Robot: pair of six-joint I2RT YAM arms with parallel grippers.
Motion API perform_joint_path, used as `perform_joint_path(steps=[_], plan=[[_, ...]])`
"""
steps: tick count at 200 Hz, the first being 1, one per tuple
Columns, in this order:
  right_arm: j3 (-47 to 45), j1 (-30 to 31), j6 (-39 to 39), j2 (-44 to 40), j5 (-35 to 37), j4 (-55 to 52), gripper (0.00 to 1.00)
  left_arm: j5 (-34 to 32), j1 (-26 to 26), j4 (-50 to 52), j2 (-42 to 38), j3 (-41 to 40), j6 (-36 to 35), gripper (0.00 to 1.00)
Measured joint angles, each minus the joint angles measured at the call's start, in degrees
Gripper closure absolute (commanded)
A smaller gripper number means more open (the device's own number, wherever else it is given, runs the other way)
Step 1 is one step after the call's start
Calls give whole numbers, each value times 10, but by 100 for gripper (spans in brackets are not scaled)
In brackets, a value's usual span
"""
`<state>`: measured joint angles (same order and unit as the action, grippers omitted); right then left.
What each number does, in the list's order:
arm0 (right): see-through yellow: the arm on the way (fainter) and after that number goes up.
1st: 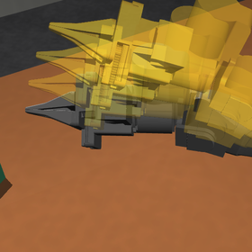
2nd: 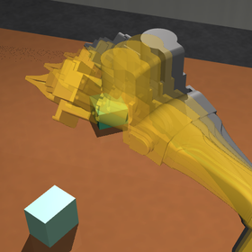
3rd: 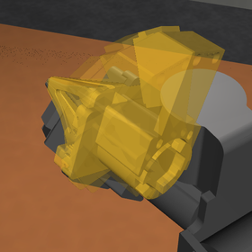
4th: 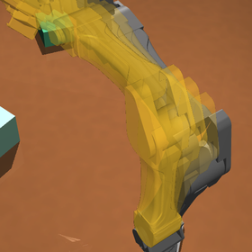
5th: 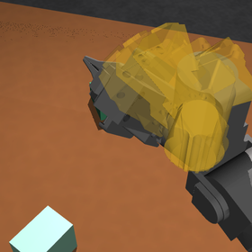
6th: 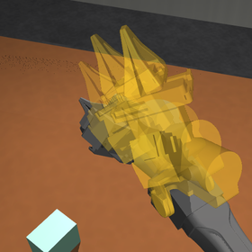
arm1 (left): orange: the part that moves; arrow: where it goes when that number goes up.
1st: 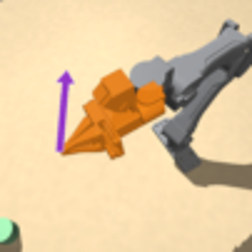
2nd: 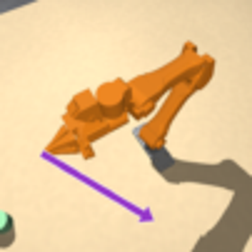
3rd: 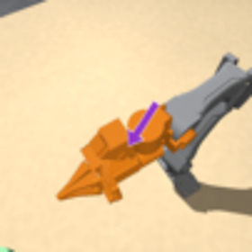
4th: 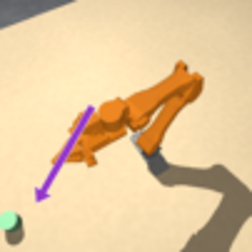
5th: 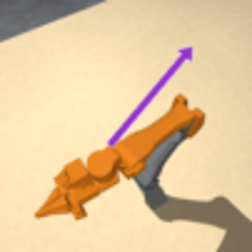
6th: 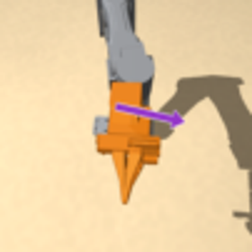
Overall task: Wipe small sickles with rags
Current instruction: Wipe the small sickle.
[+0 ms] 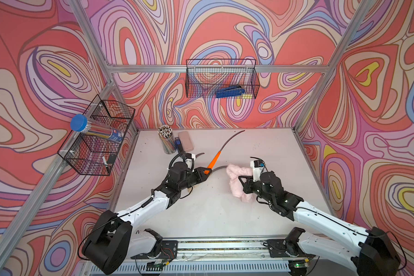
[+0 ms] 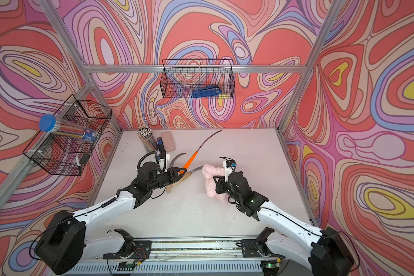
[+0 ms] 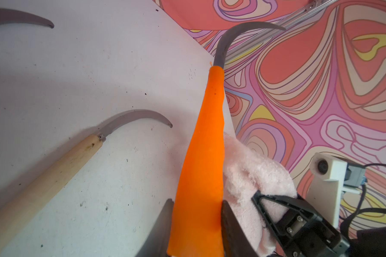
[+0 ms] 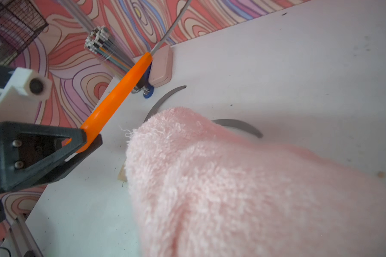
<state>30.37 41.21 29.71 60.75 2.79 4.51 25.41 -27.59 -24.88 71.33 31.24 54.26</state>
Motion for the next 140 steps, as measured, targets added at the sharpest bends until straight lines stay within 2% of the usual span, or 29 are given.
perform_joint_path(steps=[30, 51, 140], plan=[[2, 66, -22, 78, -8, 61, 100, 58, 33, -78, 1, -55, 47, 100], [9, 87, -32, 125, -21, 101, 100, 80, 44, -121, 1, -66, 61, 100], [109, 123, -55, 249, -44, 184, 100, 82, 45, -127, -19, -65, 42, 100]])
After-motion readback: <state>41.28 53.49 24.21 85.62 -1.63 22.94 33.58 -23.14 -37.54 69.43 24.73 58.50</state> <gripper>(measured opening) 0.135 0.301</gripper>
